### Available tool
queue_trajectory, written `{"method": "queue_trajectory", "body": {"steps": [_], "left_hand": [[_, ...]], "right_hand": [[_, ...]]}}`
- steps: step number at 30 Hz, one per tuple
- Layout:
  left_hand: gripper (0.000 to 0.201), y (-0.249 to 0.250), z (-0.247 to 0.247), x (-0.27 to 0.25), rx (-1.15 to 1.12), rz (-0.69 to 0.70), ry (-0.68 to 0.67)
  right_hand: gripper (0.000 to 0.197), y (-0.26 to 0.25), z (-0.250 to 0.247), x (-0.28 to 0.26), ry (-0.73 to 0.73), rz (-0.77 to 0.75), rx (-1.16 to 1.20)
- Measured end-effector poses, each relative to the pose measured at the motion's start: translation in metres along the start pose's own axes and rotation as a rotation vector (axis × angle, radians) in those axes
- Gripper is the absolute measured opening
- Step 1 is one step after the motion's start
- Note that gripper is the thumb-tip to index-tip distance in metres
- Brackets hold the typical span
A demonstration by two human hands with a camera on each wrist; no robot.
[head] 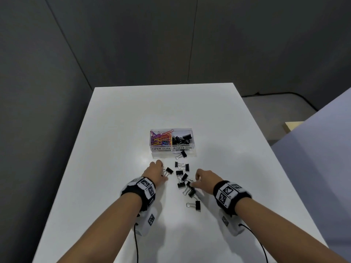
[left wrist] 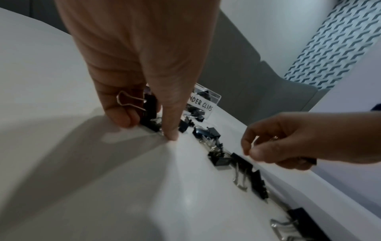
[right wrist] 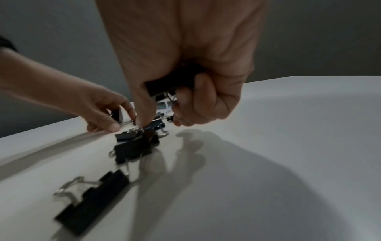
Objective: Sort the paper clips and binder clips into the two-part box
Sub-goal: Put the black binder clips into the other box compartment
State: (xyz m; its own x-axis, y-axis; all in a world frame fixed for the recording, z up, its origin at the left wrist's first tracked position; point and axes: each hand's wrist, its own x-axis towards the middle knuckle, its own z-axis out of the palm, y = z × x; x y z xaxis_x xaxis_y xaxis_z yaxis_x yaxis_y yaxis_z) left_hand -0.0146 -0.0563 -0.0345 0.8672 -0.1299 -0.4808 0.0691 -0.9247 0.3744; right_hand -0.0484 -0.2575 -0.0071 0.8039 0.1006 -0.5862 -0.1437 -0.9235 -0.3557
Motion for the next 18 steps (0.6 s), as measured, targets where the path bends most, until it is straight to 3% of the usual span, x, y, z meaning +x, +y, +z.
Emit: {"method": "queue_trajectory", "body": {"steps": [4, 13, 18], "left_hand": [[0.027, 0.008, -0.001, 0.002, -0.004, 0.029, -0.016], [0.032, 0.015, 0.002, 0.001, 0.165, 0.084, -0.056], [0.029, 0.018, 0.002, -0.001, 0.387, 0.252, 0.004]], "right_hand": [[0.046, -0.005, 0.015, 0.001, -0.014, -0.016, -0.047], [0.031, -0.011, 0.020, 0.004, 0.010, 0.002, 0.113], [0.027, -0.009, 0.017, 0.008, 0.025, -0.036, 0.111]]}}
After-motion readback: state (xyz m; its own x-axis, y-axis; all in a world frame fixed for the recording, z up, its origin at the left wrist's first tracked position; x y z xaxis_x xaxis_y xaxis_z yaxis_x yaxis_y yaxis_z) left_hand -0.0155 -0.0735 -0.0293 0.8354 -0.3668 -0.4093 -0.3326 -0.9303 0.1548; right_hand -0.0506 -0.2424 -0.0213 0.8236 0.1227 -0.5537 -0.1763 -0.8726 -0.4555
